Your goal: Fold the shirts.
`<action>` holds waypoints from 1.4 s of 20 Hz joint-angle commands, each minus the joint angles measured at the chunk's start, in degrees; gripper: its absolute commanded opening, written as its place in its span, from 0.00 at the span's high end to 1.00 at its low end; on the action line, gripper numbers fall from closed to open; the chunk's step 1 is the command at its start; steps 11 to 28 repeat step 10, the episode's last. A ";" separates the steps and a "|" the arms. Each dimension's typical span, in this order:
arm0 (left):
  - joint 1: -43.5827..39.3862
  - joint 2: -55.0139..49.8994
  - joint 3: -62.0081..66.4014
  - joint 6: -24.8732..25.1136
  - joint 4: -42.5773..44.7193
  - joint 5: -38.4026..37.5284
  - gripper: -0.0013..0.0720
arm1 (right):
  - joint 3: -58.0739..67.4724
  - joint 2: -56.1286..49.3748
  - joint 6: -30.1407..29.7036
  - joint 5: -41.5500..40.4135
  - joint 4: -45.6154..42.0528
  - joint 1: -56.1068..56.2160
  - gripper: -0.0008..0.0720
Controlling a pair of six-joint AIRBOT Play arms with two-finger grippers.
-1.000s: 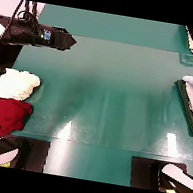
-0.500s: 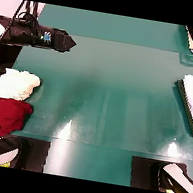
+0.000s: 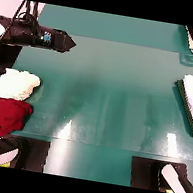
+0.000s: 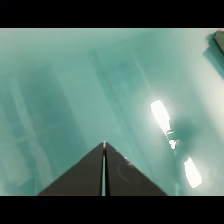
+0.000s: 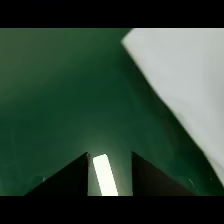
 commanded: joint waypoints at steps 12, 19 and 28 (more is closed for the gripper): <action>0.00 0.00 -0.02 -0.04 0.00 1.64 0.95 | -0.09 -3.65 -0.20 -3.82 0.85 24.74 0.97; 0.00 0.00 -0.02 -0.04 0.00 1.64 0.95 | -0.09 -3.65 -0.20 -3.82 0.85 24.74 0.97; 0.00 0.00 -0.02 -0.04 0.00 1.64 0.95 | -0.09 -3.65 -0.20 -3.82 0.85 24.74 0.97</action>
